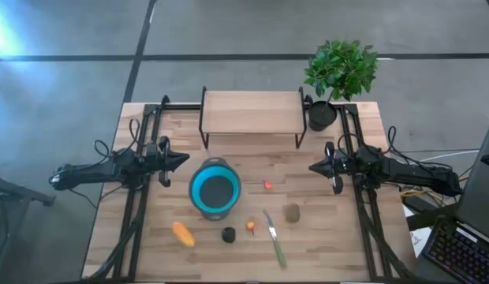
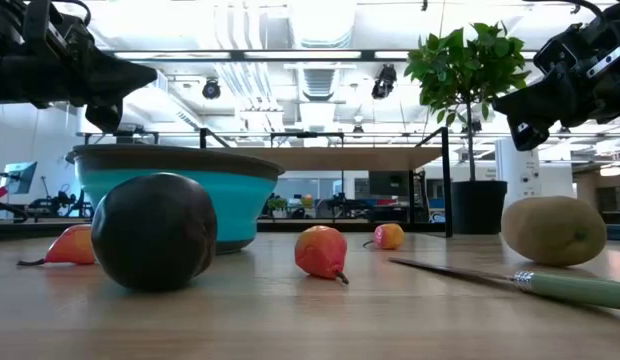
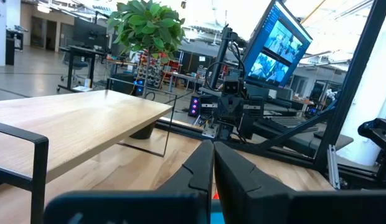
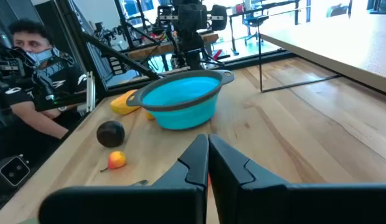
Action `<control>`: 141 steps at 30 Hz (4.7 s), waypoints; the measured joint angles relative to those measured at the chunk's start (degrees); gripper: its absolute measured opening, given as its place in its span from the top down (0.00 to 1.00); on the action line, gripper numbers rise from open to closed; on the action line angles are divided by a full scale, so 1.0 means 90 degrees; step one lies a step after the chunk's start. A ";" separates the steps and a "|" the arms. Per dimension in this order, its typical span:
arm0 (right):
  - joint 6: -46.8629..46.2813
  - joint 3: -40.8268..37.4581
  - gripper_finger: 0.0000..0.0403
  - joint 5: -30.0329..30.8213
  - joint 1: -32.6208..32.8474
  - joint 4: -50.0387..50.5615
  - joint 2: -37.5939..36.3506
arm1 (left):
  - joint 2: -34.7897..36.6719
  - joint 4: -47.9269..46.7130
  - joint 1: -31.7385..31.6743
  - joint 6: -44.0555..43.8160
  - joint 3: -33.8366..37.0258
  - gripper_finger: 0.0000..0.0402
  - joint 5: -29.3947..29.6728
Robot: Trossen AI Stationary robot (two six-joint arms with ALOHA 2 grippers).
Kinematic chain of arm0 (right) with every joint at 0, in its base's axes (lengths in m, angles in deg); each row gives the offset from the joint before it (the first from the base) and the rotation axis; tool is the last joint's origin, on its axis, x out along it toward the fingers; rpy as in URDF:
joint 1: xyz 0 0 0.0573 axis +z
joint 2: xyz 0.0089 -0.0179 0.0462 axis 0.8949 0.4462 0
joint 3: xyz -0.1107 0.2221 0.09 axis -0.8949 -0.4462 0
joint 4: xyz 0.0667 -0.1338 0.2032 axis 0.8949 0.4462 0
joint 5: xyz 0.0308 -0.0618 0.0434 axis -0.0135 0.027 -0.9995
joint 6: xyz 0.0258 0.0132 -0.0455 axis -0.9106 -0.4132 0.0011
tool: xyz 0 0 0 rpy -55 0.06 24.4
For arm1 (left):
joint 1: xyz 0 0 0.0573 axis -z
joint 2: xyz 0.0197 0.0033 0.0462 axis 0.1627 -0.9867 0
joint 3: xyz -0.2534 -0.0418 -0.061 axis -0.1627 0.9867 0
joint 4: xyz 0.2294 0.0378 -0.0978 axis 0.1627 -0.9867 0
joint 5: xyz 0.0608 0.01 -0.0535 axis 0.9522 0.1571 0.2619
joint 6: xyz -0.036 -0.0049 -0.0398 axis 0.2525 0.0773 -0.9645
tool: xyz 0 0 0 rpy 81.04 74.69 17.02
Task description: Pick & Place Fruit
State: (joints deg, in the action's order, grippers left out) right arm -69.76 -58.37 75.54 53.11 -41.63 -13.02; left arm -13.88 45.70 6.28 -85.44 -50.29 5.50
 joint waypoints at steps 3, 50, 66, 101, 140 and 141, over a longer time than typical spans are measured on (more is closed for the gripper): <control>0.0000 0.0000 0.98 -0.0001 -0.0002 0.0000 0.0000 | 0.0000 -0.0001 0.0001 0.0000 0.0000 0.95 0.0002; -0.3011 0.0002 0.98 0.0505 -0.0001 -0.1127 -0.0002 | -0.0001 0.0109 0.0000 -0.0483 0.0000 0.95 0.0002; -0.3402 0.0552 0.98 0.0724 0.0002 -0.1693 0.0248 | -0.0002 0.0822 -0.0001 -0.2101 0.0000 0.95 0.0159; -0.4035 0.4520 0.98 0.1322 0.2084 0.2526 0.4406 | -0.0004 0.0916 0.0000 -0.1789 -0.0029 0.95 0.0172; -0.5756 0.8012 0.98 0.1552 0.3681 0.6992 0.8245 | -0.0166 0.0775 -0.0001 -0.1673 -0.0032 0.60 0.0177; -0.5769 0.8023 0.98 0.1543 0.3720 0.6986 0.8321 | -0.0185 0.0773 0.0002 -0.1671 -0.0032 0.59 0.0176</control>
State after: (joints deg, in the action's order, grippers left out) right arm -121.69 13.83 89.43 86.59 21.24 61.87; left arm -15.55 52.66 6.30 -100.49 -50.57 7.08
